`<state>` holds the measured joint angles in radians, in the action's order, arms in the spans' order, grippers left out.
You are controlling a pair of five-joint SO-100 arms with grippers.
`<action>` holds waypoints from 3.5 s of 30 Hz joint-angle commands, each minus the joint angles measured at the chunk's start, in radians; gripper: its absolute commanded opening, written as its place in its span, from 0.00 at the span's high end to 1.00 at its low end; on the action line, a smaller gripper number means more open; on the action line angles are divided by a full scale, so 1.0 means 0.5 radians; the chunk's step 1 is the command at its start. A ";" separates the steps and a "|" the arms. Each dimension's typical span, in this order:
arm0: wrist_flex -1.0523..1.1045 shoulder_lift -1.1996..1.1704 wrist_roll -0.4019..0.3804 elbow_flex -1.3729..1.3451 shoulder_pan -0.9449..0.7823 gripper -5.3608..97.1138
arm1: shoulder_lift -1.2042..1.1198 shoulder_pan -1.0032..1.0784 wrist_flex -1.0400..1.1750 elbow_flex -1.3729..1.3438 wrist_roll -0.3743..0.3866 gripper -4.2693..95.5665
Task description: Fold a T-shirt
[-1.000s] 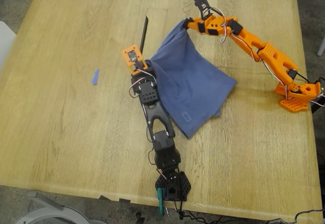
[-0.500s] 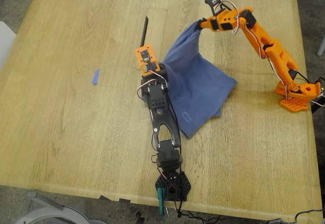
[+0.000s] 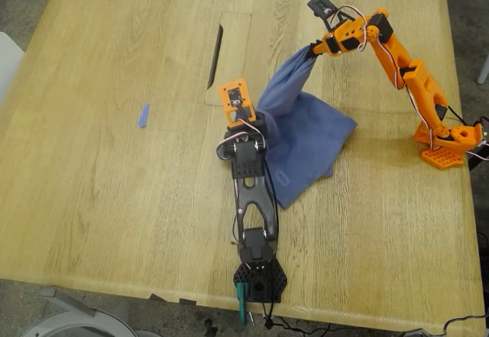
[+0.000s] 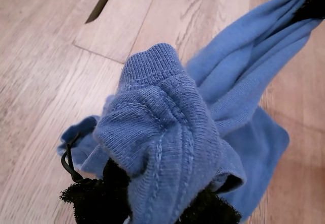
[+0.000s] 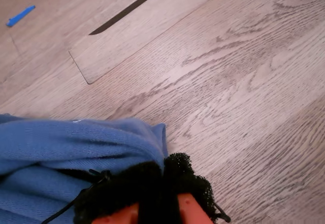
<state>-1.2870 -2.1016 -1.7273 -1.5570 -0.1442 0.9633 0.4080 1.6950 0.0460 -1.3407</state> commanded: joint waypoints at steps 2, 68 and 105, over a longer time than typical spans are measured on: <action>-0.083 -0.344 -0.031 0.003 0.018 0.95 | 0.255 -0.018 0.006 -0.166 0.012 0.96; -0.012 -1.660 0.083 -1.746 1.445 0.95 | 3.010 -0.448 -2.289 -4.942 -0.089 0.96; 0.202 -1.970 -0.104 -2.258 1.752 0.89 | 3.835 -0.552 -1.841 -5.571 -0.037 0.85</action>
<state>-1.1597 -3.0450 -1.7748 -2.6906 0.7440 2.8425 0.1335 0.7639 -2.7351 -1.3668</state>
